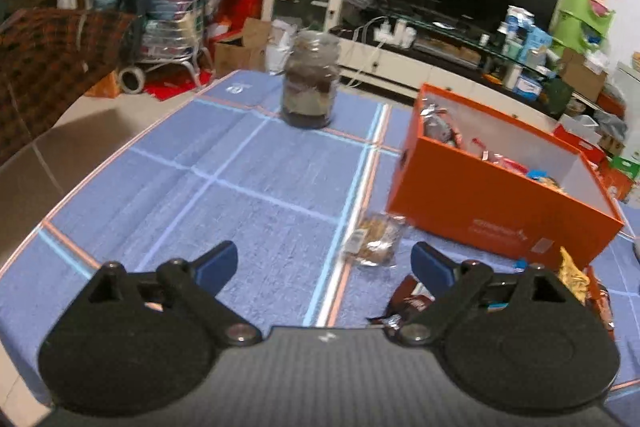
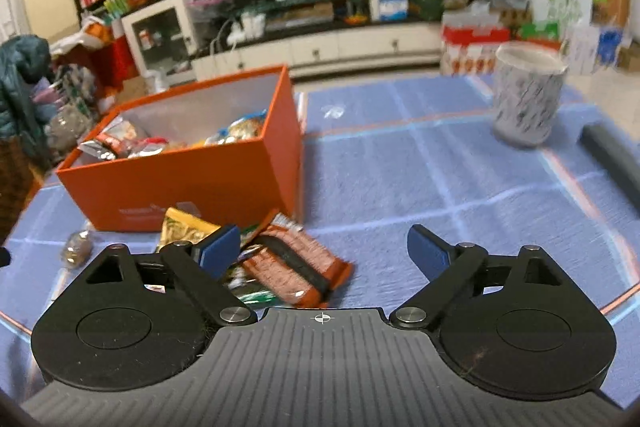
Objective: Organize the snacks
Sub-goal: 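Move the left tool to a yellow translucent packet while the right tool approaches the brown wafer bar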
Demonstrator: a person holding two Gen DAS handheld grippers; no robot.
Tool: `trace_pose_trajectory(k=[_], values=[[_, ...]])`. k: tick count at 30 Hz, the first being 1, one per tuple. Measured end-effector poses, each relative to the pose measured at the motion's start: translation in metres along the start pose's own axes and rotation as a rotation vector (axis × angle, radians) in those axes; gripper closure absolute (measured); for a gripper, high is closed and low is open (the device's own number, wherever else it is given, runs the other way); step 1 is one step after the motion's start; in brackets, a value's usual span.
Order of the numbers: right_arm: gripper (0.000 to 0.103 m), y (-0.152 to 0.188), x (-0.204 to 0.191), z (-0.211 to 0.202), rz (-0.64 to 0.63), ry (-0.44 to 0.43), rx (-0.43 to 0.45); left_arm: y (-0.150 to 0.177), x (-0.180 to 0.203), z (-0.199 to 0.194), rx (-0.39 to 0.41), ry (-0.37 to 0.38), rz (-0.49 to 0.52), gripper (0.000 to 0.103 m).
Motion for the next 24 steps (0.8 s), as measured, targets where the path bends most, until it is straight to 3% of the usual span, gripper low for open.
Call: trace_pose_trajectory(k=[5,10,13,15,18,21,24], values=[[0.018,-0.009,0.018,0.019,0.072,0.031,-0.019,0.008,0.013,0.005,-0.018,0.002,0.030,0.011],[0.018,-0.002,0.015,0.049,0.167,-0.043,-0.127,0.009,0.028,0.009,-0.027,0.013,0.048,0.011],[0.015,-0.010,-0.004,0.055,-0.040,-0.066,-0.158,0.012,0.039,0.011,-0.050,0.056,0.086,0.011],[0.015,-0.009,-0.018,0.046,-0.321,-0.184,-0.141,0.015,0.043,0.012,-0.060,0.072,0.117,0.011],[0.012,-0.001,-0.017,0.034,-0.540,-0.328,-0.103,0.020,0.042,0.014,-0.084,0.085,0.141,0.011],[0.012,0.000,-0.007,0.048,-0.589,-0.323,-0.128,0.022,0.040,0.015,-0.099,0.108,0.139,0.011],[0.012,-0.001,0.001,0.069,-0.485,-0.426,-0.179,0.023,0.044,0.014,-0.098,0.155,0.181,0.011]])
Point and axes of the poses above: each gripper's, at about its wrist camera, not at the fingertips, and z roughly the way its jaws point, x to its right, y to its underside, the point moved 3 cm from there along z, roughly the way its jaws point, and after that the axes turned 3 degrees about -x, right-handed, at the moved point
